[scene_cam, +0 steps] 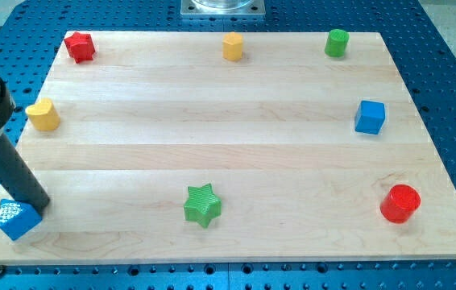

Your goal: Place the yellow blocks in a vertical line

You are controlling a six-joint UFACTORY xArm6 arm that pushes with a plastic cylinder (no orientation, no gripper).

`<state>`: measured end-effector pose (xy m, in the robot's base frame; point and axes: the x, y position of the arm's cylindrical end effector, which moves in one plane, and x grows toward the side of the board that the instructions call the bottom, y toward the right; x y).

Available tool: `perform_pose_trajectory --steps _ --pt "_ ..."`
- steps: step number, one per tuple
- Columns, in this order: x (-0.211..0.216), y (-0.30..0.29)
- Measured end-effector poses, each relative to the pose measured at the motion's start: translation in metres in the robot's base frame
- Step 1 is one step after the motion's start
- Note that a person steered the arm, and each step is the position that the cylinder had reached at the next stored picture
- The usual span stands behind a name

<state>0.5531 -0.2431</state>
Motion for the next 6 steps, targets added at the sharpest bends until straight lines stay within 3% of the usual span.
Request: perform_pose_trajectory --steps 1,3,6 --pt "0.007 -0.001" --pt "-0.031 0.011" --pt "-0.079 -0.053"
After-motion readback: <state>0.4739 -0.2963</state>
